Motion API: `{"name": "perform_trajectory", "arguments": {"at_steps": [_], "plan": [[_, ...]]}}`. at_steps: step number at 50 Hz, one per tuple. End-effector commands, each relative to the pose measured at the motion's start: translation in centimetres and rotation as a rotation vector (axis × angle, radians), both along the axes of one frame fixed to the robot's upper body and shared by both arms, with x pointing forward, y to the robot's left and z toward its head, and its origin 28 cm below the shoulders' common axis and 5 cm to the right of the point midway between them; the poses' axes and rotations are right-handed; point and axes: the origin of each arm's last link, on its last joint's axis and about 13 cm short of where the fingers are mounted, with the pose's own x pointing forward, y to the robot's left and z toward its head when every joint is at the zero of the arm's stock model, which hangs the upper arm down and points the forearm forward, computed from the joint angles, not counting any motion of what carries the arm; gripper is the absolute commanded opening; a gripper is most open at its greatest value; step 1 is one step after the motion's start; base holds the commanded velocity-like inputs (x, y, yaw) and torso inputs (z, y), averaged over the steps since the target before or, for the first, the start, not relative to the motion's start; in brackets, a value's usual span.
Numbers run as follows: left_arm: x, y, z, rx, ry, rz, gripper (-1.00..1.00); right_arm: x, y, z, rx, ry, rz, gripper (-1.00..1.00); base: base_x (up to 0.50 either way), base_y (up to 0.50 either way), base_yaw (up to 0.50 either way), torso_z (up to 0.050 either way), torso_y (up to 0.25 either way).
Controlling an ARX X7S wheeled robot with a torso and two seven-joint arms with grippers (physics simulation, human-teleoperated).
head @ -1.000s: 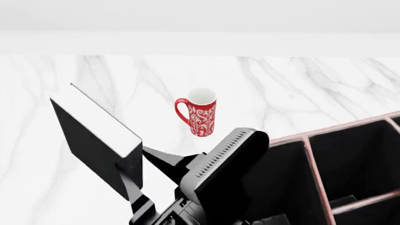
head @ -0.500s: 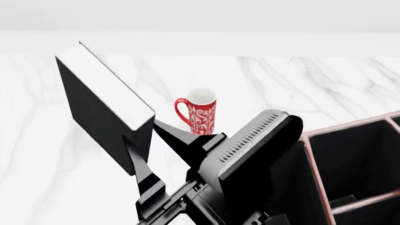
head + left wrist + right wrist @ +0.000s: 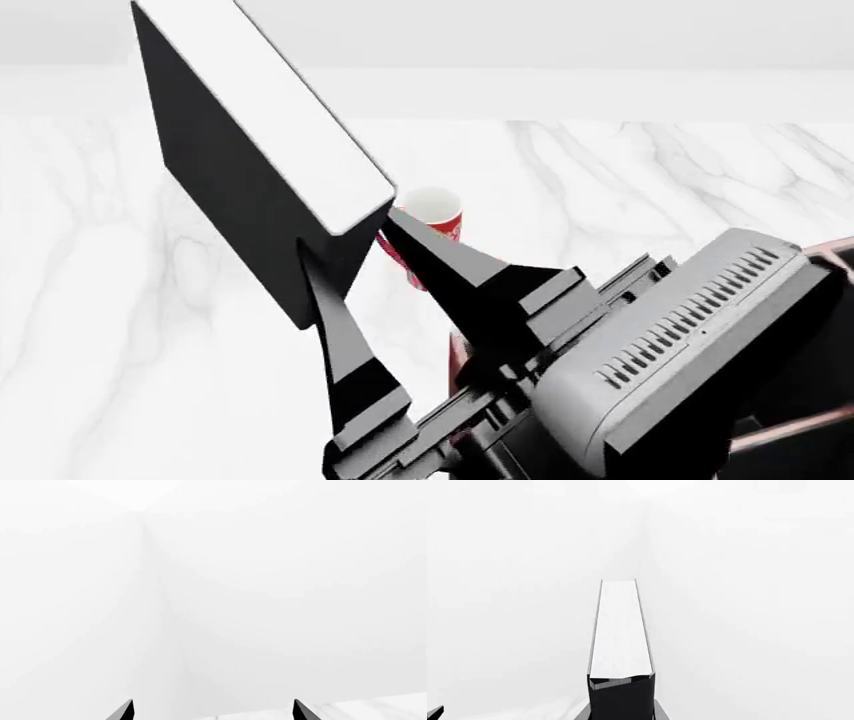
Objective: Pick up the book and place it in the left compartment of the caddy.
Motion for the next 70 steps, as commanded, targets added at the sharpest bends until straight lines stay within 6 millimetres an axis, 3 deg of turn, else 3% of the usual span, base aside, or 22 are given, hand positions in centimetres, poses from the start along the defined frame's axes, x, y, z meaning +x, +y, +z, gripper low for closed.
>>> {"name": "perform_trajectory", "arguments": {"at_steps": [1, 26, 33, 38, 49, 70], "plan": [[0.0, 0.0, 0.0, -0.001, -0.004, -0.001, 1.0, -2.7, -1.2, 2.1, 0.042, -0.117, -0.074, -1.0, 0.0, 0.0, 0.0, 0.0, 0.0], [0.0, -0.1, 0.0, 0.0, -0.003, -0.007, 1.0, -5.1, -3.1, 1.2, 0.078, 0.009, -0.356, -1.0, 0.0, 0.0, 0.0, 0.0, 0.001], [-0.1, -0.1, 0.0, 0.0, -0.005, -0.007, 1.0, -6.2, -3.7, 2.1, 0.093, 0.0, -0.413, -1.0, 0.0, 0.0, 0.0, 0.001, 0.001], [0.0, -0.2, 0.0, -0.002, -0.003, -0.01, 1.0, -7.0, -4.3, 1.1, 0.058, 0.039, -0.462, -1.0, 0.0, 0.0, 0.0, 0.0, 0.002], [0.0, -0.2, 0.0, -0.002, -0.008, -0.013, 1.0, -6.4, -5.8, -0.4, 0.014, 0.103, -0.565, -1.0, 0.0, 0.0, 0.0, 0.0, 0.001], [0.0, -0.2, 0.0, 0.0, -0.007, -0.013, 1.0, -5.0, -6.2, -2.5, -0.137, 0.176, -0.533, -1.0, 0.0, 0.0, 0.0, 0.0, 0.001]]}}
